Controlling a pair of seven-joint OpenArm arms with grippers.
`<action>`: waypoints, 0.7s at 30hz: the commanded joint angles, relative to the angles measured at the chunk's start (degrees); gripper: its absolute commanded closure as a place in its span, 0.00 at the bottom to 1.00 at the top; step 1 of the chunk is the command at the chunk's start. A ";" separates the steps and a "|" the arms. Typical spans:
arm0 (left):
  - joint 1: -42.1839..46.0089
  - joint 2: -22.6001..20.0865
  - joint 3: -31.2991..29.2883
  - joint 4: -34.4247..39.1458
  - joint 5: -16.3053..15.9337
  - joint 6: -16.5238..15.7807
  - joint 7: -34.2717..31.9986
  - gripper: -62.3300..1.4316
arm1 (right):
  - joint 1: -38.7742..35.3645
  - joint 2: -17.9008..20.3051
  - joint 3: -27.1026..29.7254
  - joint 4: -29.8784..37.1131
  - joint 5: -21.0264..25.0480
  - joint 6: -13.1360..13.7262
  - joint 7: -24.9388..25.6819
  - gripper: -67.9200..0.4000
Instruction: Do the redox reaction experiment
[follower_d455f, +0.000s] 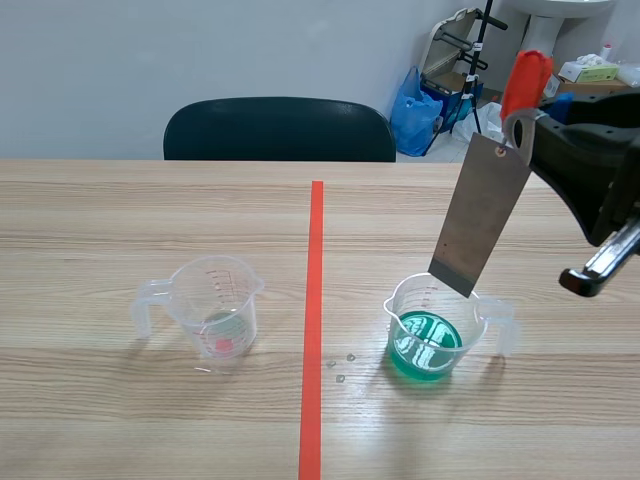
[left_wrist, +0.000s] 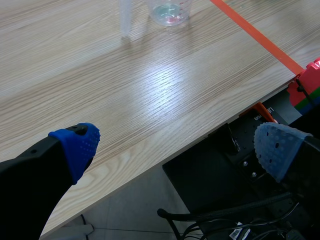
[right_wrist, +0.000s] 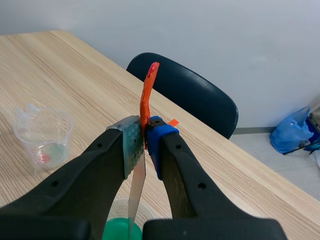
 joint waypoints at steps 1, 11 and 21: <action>0.04 0.31 0.44 0.92 -0.39 -0.09 -1.22 0.00 | 0.68 -0.15 0.00 0.52 0.31 -0.17 0.96 0.97; 0.04 0.31 0.44 0.92 -0.37 -0.09 -1.22 0.00 | 2.95 -0.17 -4.61 -4.52 -1.29 -0.22 4.55 0.97; 0.04 0.31 0.44 0.92 -0.37 -0.09 -1.22 0.00 | 6.73 -5.60 -9.51 -11.65 -8.44 -0.11 6.84 0.97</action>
